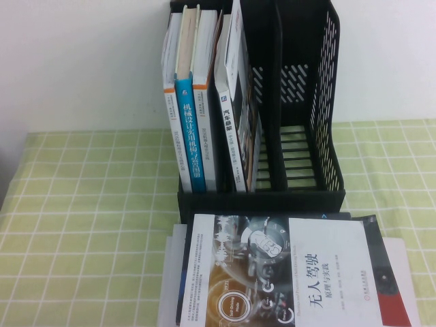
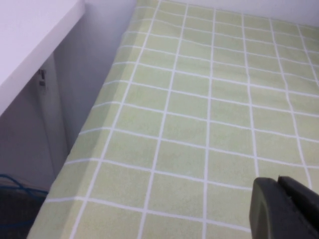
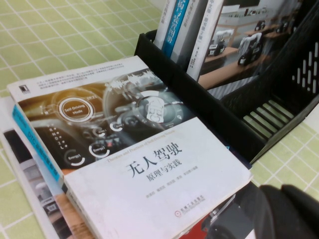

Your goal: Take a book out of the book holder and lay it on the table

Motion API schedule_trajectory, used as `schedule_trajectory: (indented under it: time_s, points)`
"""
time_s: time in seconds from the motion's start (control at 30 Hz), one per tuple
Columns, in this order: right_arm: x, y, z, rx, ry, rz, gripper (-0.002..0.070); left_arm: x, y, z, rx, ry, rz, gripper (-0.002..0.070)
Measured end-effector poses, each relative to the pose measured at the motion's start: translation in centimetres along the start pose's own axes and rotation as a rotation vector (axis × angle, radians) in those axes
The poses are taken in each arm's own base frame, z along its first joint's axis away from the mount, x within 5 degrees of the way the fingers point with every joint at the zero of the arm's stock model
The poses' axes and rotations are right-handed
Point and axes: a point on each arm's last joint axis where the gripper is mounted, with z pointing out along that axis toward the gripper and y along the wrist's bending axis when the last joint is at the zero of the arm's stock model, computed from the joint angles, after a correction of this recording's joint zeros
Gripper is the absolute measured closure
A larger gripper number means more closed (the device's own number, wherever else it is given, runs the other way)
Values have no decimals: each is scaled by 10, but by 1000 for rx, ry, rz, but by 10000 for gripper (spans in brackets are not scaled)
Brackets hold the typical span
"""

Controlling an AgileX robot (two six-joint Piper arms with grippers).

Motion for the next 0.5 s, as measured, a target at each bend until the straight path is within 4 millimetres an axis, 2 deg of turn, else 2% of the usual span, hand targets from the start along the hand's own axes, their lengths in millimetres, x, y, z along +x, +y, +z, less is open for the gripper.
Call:
schedule_trajectory:
  time_s: [0.5]
  points:
    - [0,0,0,0,0,0,678,2,-12,-10,214,-50,94,678]
